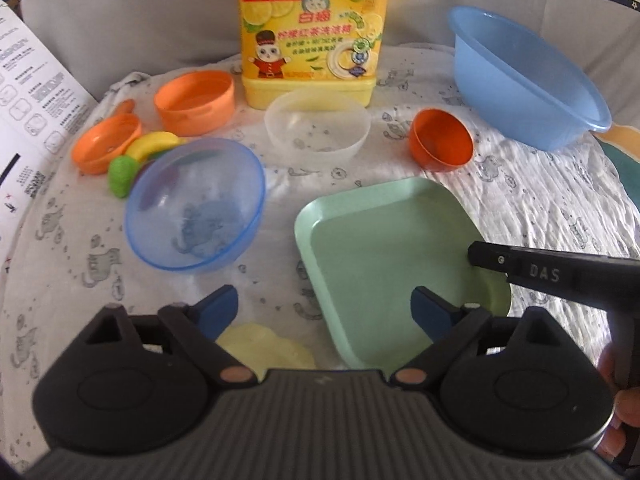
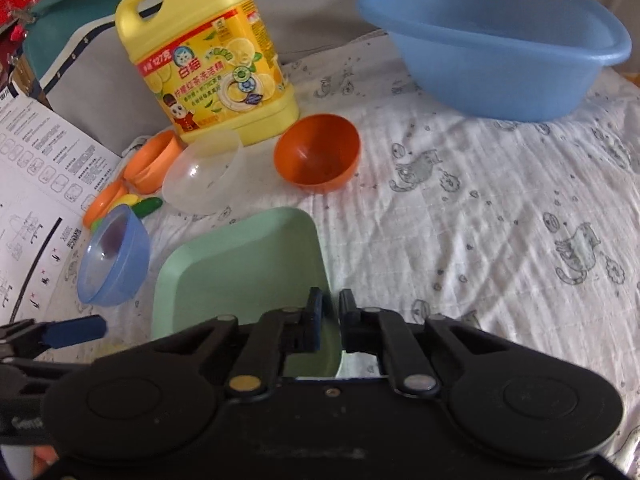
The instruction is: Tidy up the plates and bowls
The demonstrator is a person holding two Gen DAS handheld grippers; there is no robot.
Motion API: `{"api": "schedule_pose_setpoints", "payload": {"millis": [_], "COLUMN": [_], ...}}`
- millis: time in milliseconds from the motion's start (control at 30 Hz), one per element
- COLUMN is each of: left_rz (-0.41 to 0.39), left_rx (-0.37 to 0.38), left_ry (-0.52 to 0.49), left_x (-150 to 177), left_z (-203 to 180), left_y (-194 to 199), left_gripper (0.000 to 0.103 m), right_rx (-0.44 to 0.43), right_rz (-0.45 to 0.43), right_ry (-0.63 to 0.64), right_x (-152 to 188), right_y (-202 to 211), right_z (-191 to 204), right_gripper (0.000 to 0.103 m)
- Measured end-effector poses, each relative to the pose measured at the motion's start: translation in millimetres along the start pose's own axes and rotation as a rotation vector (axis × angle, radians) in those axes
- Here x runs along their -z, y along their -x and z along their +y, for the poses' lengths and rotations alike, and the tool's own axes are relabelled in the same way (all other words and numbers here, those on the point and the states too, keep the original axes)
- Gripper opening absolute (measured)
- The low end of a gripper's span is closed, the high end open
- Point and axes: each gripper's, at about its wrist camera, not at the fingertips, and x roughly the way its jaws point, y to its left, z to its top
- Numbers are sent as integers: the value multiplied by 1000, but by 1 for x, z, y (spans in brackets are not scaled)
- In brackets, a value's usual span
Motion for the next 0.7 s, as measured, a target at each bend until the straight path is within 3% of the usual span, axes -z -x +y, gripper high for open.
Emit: {"api": "schedule_pose_setpoints", "payload": {"millis": [267,333,467,700], "left_rz": [29,38,31,33], "left_rx": [37,46,81,83], "left_ry": [-40,-56,-68,-74], "left_x": [-4,-4,-5,-6], "left_z": [-18,-24,-31,-31], "left_y": [-22,-27,-28,-30], "left_gripper": [80,71,37,41], "right_rx": [15,10,-1,16], "right_rz": [7,13,17,-47], "right_ry": [-44,-57,-61,-27], "right_x": [4,4,2,4], "right_y": [16,17,16,9], "right_z": [-24,-29,-31,-25], "right_gripper": [6,6,8,10]}}
